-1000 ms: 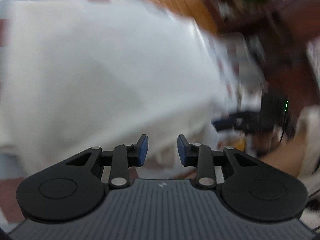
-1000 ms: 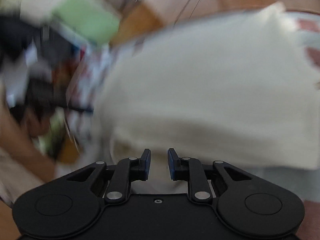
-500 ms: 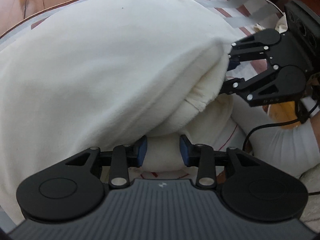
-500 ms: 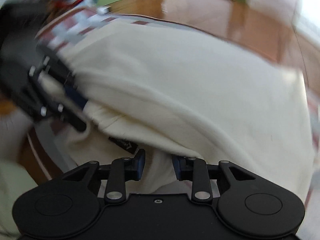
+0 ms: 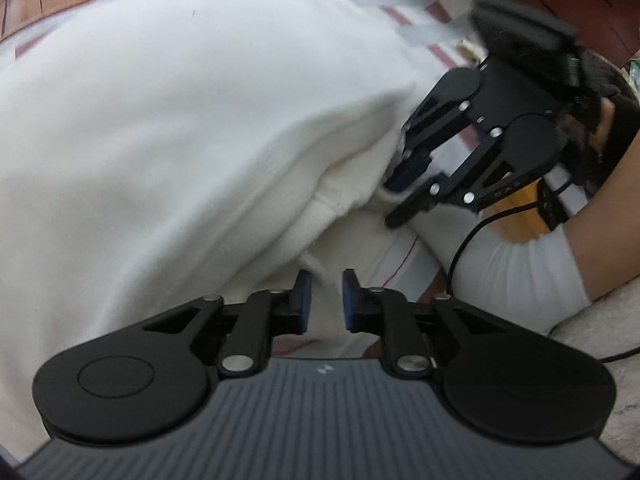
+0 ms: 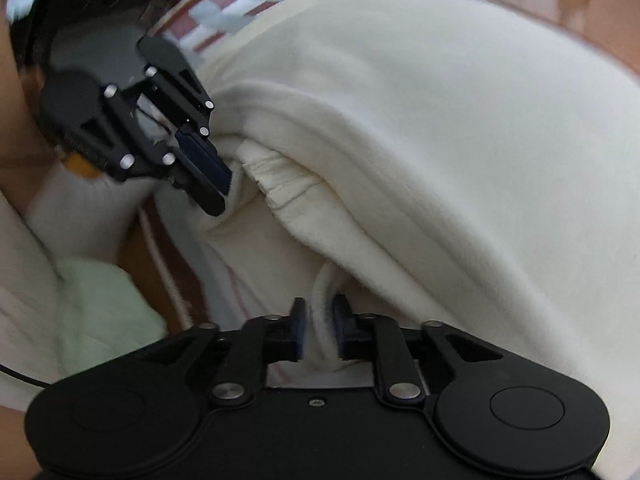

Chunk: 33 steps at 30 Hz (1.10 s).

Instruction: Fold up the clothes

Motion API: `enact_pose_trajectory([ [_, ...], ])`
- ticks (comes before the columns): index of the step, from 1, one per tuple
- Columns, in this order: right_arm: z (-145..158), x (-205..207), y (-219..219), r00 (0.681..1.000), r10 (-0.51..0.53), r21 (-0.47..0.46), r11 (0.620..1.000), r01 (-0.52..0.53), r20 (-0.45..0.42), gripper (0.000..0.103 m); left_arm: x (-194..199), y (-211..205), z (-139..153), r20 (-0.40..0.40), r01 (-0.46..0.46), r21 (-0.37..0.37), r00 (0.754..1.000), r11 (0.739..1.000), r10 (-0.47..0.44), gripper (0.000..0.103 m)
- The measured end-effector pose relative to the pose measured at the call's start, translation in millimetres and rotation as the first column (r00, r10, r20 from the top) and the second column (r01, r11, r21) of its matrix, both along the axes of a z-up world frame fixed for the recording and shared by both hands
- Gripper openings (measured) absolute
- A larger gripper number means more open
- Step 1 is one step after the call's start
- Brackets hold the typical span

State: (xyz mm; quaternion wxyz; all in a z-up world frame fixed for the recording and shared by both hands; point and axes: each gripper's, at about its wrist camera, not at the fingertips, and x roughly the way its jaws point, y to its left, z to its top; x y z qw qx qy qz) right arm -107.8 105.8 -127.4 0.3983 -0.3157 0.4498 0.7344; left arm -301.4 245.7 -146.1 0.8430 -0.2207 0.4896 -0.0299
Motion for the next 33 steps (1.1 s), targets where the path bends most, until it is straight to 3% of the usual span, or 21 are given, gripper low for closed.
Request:
enact_pose_trajectory([
  [1,-1.3,1.1,2.0,1.0,-0.003,-0.004,1.0,0.003,-0.013,0.023,2.5,0.9,-2.4,0.001,-0.038,0.025,0.999,0.999,0.038,0.034],
  [3,-4.2,-4.0,4.8,1.0,0.004,-0.005,1.0,-0.005,-0.003,0.023,6.4,3.3,-10.2,0.0,-0.109,0.07,0.994,0.992,0.109,0.034],
  [6,1.0,-8.7,2.0,0.999,0.003,0.001,1.0,-0.003,0.042,0.026,7.8,8.8,-20.3,0.004,-0.147,0.056,0.989,0.987,0.147,0.034],
  [8,6.4,-11.5,-0.3,0.997,-0.031,0.013,0.999,0.03,0.071,0.029,5.9,7.4,-18.3,0.018,-0.138,0.074,0.99,0.988,0.137,0.024],
  [10,13.5,-1.3,-11.9,0.991,-0.104,0.065,0.993,0.099,0.084,0.029,4.4,-0.9,-11.0,0.04,-0.082,0.135,0.996,0.987,0.078,0.005],
  [15,19.2,9.9,-19.1,0.971,-0.239,0.188,0.955,0.231,0.023,0.03,6.4,-15.4,-7.5,0.018,0.016,0.202,1.0,0.979,-0.02,0.005],
  [17,13.3,4.2,-13.0,0.973,-0.22,0.201,0.958,0.202,0.069,0.03,10.1,-31.8,-10.5,-0.031,0.136,0.287,0.991,0.948,-0.132,0.005],
  [18,10.3,0.8,-9.9,0.974,-0.207,0.208,0.961,0.183,0.098,0.031,12.8,-34.9,-10.6,-0.038,0.152,0.291,0.988,0.945,-0.147,0.005],
  [20,4.2,-11.7,-8.3,0.983,-0.138,0.215,0.971,0.109,0.125,0.028,18.6,-39.1,-10.1,-0.043,0.166,0.285,0.986,0.944,-0.16,0.012],
  [23,-1.7,-29.4,-8.9,0.988,-0.022,0.214,0.977,-0.01,0.151,0.024,15.5,-25.7,-0.1,-0.013,0.164,0.145,0.986,0.976,-0.164,0.015],
  [26,3.0,-32.8,-15.4,0.989,0.075,0.165,0.982,-0.095,0.124,0.022,6.2,-14.4,19.4,0.069,0.199,0.053,0.977,0.979,-0.203,0.017],
  [29,0.8,-34.1,-19.9,0.981,0.137,0.118,0.981,-0.154,0.139,0.022,-1.7,1.3,43.5,0.155,0.159,0.063,0.974,0.985,-0.167,0.027],
  [33,2.6,-24.5,-11.6,0.995,0.069,0.098,0.992,-0.075,0.066,0.022,-1.8,26.5,52.8,0.175,-0.006,0.136,0.984,0.991,-0.018,0.038],
])
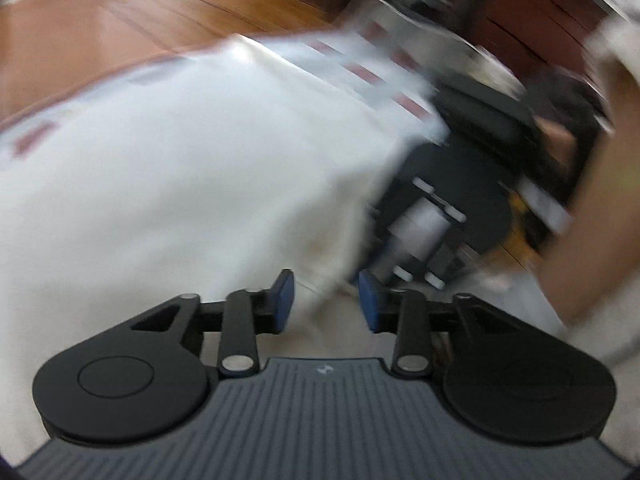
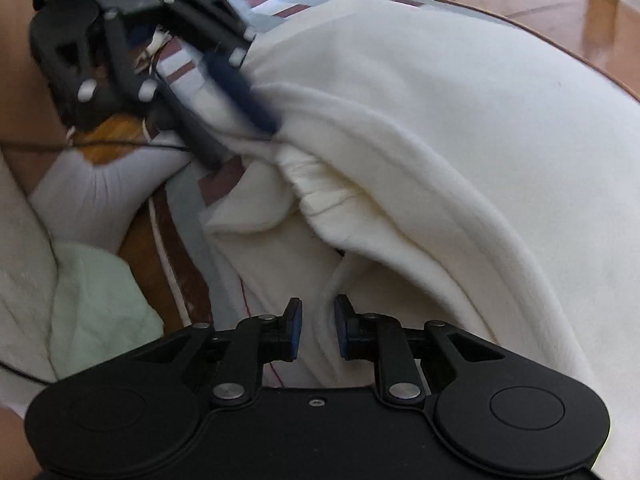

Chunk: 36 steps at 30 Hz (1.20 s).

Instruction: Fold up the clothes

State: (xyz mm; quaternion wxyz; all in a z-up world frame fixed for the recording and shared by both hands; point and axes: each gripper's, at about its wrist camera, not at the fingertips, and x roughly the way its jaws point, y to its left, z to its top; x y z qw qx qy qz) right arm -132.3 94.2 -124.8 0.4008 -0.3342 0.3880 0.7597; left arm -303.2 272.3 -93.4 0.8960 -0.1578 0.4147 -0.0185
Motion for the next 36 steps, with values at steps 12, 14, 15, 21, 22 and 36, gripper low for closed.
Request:
enact_pose_trajectory([
  [12,8.0,54.9,30.3,0.853,-0.427,-0.022,0.897,0.442,-0.299,0.026,19.1,6.2,-41.5,-0.089,-0.11,0.048,0.99,0.993,0.114,0.03],
  [14,4.6,54.2,29.9,0.836,-0.442,-0.041,0.89,0.455,-0.324,0.026,12.5,29.0,-42.9,-0.1,-0.209,-0.103,0.975,0.972,0.199,0.025],
  [15,5.1,54.4,29.4,0.836,-0.437,-0.041,0.892,0.45,-0.333,0.027,9.2,38.0,-43.9,-0.102,-0.242,-0.152,0.968,0.958,0.228,0.025],
  [21,13.3,41.5,23.9,0.931,-0.302,0.033,0.949,0.314,-0.204,0.04,-0.4,50.4,-45.7,-0.106,-0.296,-0.271,0.955,0.916,0.277,0.024],
  [22,12.7,36.1,24.4,0.947,-0.28,0.043,0.956,0.29,-0.16,0.041,0.1,52.1,-47.0,-0.102,-0.3,-0.292,0.954,0.908,0.283,0.024],
  [36,29.4,7.1,34.9,0.98,-0.107,0.121,0.984,0.128,-0.166,0.044,3.0,63.5,-49.9,-0.075,-0.357,-0.423,0.93,0.833,0.36,0.024],
])
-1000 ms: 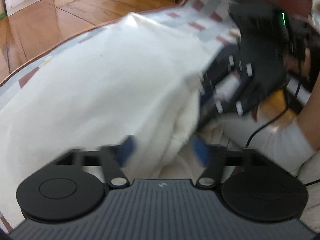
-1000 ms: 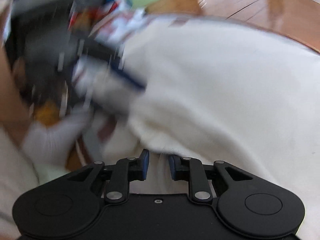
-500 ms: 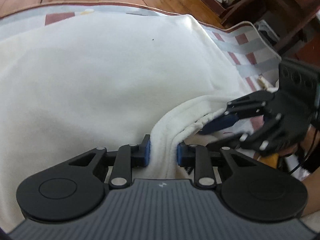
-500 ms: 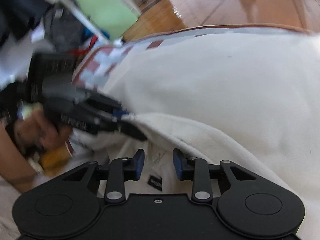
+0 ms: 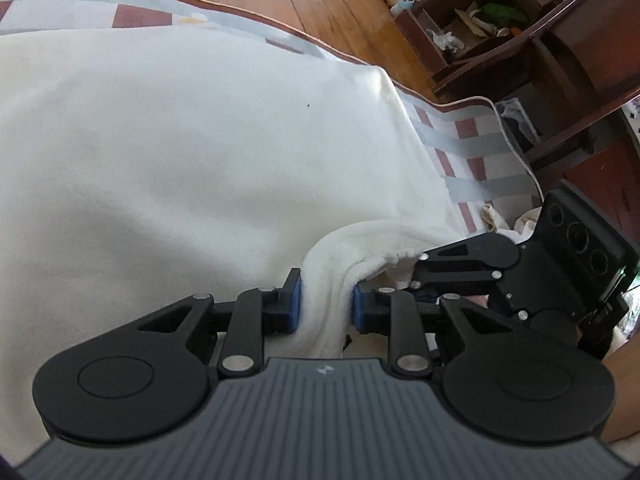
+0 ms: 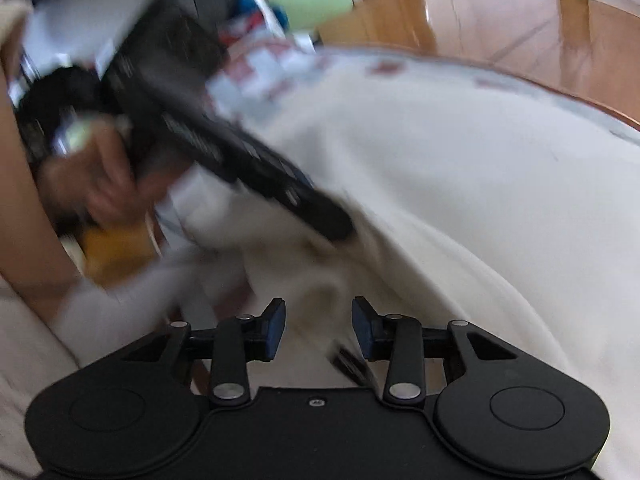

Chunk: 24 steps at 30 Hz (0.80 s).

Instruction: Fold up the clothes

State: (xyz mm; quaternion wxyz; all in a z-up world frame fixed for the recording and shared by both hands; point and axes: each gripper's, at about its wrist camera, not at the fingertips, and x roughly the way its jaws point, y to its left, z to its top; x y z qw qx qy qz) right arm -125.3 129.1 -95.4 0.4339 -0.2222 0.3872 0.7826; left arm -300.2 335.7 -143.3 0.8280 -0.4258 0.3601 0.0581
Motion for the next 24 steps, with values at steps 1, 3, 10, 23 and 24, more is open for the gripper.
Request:
enact_pose_trajectory([
  [1,-1.2,-3.1,2.2,1.0,-0.014,0.021,1.0,0.014,-0.009,0.044,0.7,0.2,-0.8,-0.003,0.003,-0.002,1.0,1.0,-0.003,0.024],
  [3,-12.3,-13.9,8.7,0.999,-0.013,0.019,1.0,0.012,0.037,0.044,1.5,-1.3,-1.6,-0.014,0.011,-0.001,1.0,1.0,-0.011,0.024],
  [10,-37.9,-28.4,-1.6,0.993,0.117,-0.174,0.979,-0.11,0.03,0.012,5.9,-33.0,-2.5,-0.103,0.167,0.129,0.983,0.978,-0.154,0.024],
  [23,-11.5,147.4,-173.2,0.688,-0.654,-0.186,0.753,0.631,-0.316,0.053,-77.6,-14.5,39.7,-0.171,0.07,0.173,0.984,0.982,-0.04,0.059],
  [24,-11.7,155.7,-180.8,0.662,-0.689,-0.186,0.721,0.667,-0.296,0.053,-95.1,-5.5,39.9,-0.188,-0.015,0.175,0.981,0.984,0.048,0.059],
])
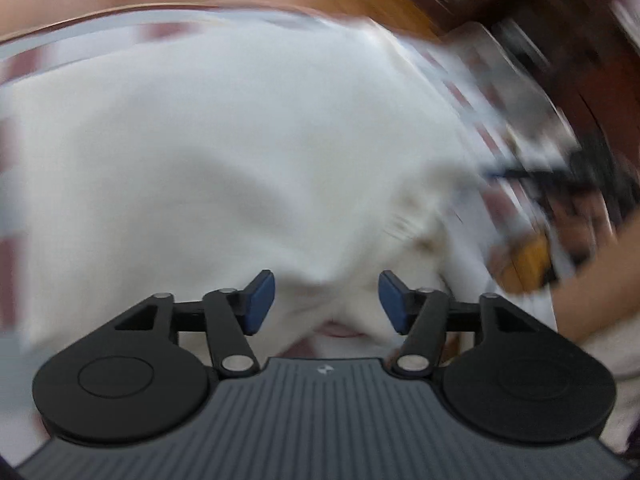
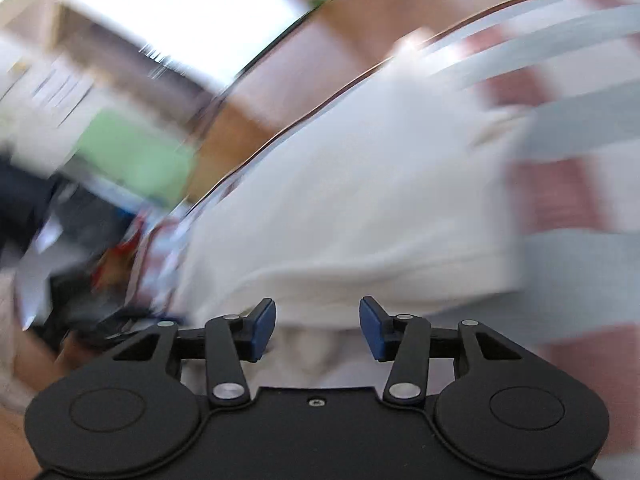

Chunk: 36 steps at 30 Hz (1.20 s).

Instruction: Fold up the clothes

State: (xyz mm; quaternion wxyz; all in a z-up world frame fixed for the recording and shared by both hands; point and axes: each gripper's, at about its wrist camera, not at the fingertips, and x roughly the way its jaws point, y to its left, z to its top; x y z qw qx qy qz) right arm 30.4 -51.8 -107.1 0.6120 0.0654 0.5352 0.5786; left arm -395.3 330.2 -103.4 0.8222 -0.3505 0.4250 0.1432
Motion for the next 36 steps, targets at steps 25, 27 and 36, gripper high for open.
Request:
enact_pose_trajectory([
  [25,66.0,-3.8,23.1,0.909,-0.195,0.082,0.981,0.178,0.368,0.009,-63.9,19.9,48.3,-0.046,-0.408,0.231,0.902,0.883,0.429,0.006],
  [27,51.9,-1.8,25.2,0.902,-0.161,-0.001,0.984,0.177,0.4,0.009,-59.3,20.0,31.8,-0.088,-0.397,0.227,0.901,0.889,0.424,0.006],
  [36,21.8,-10.7,43.8,0.818,-0.076,-0.221,0.945,0.242,0.571,0.02,-54.5,21.0,-8.5,-0.314,-0.282,0.426,0.845,0.86,0.433,0.013],
])
